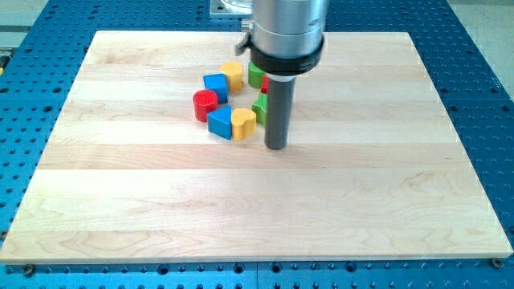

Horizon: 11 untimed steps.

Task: Push the blue triangle below the red circle

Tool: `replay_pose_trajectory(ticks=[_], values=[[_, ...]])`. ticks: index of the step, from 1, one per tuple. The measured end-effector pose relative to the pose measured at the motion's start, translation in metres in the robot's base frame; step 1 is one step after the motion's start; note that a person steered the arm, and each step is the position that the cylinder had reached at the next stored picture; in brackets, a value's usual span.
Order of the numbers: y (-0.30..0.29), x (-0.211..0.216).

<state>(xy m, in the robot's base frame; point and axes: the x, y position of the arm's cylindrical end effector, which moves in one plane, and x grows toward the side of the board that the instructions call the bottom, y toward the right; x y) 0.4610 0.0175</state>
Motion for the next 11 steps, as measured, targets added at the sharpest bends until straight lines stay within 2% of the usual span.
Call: replay_pose_trajectory(ticks=[5, 6, 7, 8, 10, 11], values=[[-0.037, -0.018], [-0.047, -0.037], [-0.064, -0.001], [-0.077, -0.015], [-0.120, 0.011], [-0.142, -0.016]])
